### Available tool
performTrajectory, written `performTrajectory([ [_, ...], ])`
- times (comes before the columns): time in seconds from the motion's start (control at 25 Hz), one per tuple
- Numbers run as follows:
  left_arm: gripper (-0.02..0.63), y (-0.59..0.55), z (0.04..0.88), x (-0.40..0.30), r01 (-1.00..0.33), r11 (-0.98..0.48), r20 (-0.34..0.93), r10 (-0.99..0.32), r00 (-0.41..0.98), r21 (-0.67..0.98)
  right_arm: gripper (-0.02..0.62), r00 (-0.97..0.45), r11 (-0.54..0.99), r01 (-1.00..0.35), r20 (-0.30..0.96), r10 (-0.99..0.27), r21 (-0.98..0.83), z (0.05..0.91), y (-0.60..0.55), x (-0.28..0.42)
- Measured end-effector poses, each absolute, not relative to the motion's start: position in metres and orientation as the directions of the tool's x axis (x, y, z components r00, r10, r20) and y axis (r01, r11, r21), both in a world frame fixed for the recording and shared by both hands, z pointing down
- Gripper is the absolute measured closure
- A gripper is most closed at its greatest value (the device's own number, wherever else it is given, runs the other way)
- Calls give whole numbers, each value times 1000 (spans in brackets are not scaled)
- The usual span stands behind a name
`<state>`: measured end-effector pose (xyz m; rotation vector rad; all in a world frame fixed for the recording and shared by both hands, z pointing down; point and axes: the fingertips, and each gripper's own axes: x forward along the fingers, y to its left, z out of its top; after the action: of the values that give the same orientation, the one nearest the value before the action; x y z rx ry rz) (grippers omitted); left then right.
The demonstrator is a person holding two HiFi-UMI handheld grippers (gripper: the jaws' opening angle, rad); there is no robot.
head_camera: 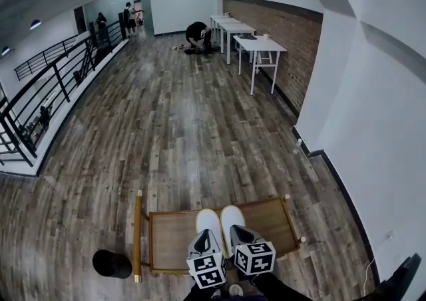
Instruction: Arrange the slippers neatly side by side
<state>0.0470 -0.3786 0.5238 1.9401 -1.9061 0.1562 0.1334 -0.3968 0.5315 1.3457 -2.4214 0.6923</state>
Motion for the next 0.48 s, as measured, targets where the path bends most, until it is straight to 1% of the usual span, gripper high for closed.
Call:
performTrajectory([
  [0.48, 605, -381, 522, 38, -975, -1, 341, -937, 79, 221, 597, -504, 454, -863, 437, -745, -222, 522, -399, 144],
])
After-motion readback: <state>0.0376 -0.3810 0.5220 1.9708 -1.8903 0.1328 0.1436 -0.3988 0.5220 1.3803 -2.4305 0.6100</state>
